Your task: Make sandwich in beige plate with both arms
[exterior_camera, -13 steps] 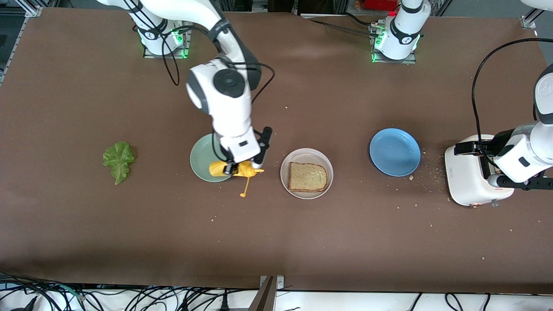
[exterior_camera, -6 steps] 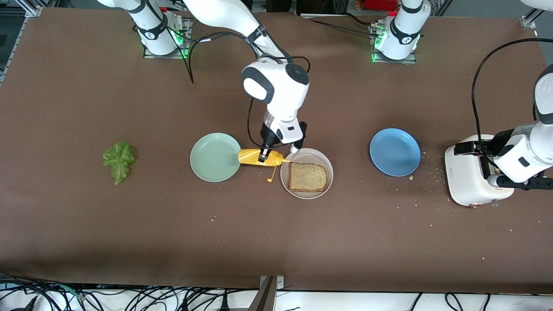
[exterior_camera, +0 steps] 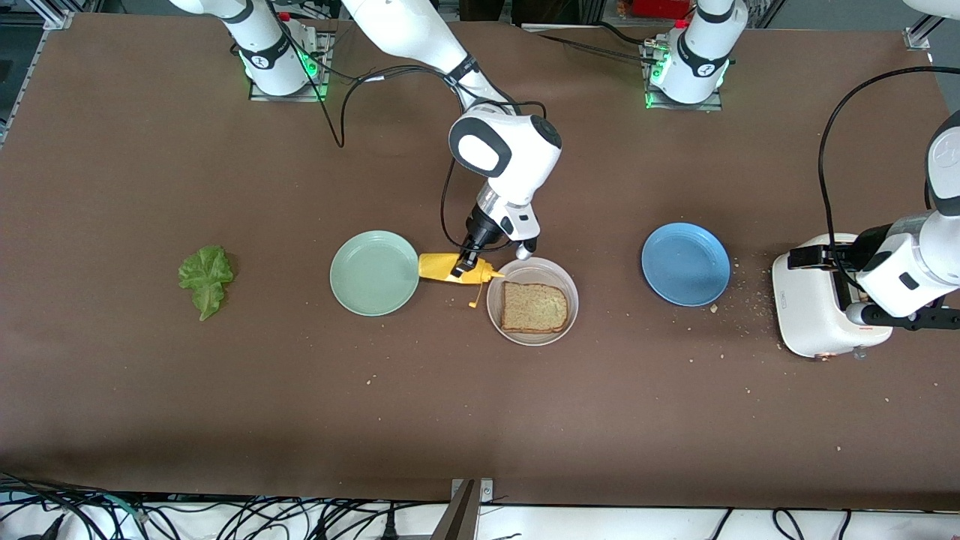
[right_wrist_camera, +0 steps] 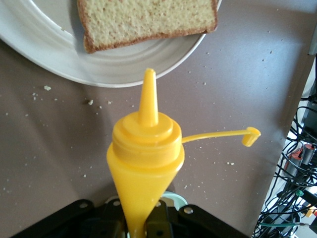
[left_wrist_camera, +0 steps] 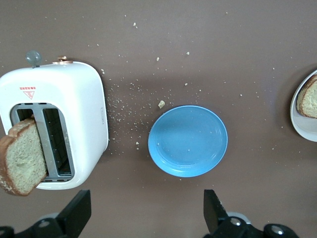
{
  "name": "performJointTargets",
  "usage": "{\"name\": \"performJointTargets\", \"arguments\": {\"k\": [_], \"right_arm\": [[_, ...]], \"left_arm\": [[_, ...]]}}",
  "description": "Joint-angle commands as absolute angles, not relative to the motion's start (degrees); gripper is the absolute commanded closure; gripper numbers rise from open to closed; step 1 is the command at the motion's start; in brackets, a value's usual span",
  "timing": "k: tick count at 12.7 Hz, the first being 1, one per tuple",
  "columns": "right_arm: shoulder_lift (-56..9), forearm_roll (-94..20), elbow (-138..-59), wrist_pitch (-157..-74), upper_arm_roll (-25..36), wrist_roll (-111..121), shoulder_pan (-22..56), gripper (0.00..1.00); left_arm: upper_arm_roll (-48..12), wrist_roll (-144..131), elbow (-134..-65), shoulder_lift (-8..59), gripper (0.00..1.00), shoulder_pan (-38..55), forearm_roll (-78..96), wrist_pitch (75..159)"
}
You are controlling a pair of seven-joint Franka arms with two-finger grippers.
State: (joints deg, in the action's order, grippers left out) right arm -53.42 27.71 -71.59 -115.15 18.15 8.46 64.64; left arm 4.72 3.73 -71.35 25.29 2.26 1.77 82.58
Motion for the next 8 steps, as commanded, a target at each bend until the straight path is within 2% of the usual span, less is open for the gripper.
{"name": "performJointTargets", "arguments": {"k": [1,4,8], "right_arm": [[-58.7,29.0,-65.0,-113.3,19.2,5.5,65.1,1.0],[-60.7,29.0,-63.6,-113.6,19.7,3.8,65.2,1.0],[-59.9,28.8,-63.5,-112.2,21.2,6.4,65.1,1.0]], "left_arm": [[4.5,3.2,-71.4,25.0,0.0,2.6,-0.7,82.1],[4.5,3.2,-71.4,25.0,0.0,2.6,-0.7,82.1],[4.5,3.2,-71.4,25.0,0.0,2.6,-0.7,82.1]]}}
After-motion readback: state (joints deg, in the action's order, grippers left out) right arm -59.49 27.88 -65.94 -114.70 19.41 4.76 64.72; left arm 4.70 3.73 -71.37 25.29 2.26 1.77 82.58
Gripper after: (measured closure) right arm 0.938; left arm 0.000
